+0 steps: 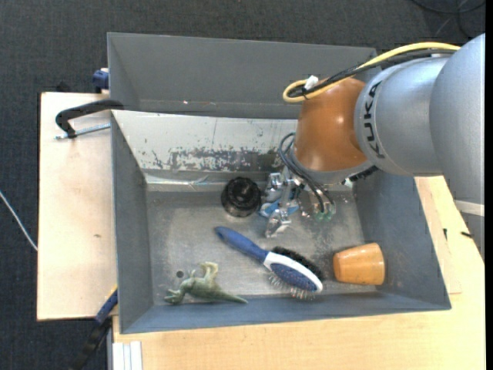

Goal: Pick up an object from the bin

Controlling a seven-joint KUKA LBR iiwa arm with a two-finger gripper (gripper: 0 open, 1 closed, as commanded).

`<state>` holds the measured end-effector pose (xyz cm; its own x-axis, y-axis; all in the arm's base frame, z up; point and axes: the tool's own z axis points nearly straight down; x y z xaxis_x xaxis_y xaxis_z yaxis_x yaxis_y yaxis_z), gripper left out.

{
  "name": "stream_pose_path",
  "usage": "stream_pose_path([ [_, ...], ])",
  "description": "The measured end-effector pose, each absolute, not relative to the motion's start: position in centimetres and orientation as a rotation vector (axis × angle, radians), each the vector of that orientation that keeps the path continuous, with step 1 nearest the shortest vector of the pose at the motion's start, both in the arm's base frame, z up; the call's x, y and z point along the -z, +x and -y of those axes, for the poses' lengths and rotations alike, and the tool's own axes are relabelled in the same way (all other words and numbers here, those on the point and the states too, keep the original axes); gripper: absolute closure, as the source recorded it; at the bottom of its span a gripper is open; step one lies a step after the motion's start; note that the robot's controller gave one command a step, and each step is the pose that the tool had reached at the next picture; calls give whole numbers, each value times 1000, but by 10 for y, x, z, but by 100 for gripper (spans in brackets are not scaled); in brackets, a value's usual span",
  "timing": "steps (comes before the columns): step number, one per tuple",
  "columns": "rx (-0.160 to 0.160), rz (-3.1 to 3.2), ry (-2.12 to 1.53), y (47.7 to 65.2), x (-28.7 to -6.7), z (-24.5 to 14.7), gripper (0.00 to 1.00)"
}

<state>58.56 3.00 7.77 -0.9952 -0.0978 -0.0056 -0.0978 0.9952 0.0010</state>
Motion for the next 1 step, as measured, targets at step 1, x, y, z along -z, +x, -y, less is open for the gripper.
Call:
stream_pose_path([
  [1,1,-3075,-566,588,-249,-25,100],
])
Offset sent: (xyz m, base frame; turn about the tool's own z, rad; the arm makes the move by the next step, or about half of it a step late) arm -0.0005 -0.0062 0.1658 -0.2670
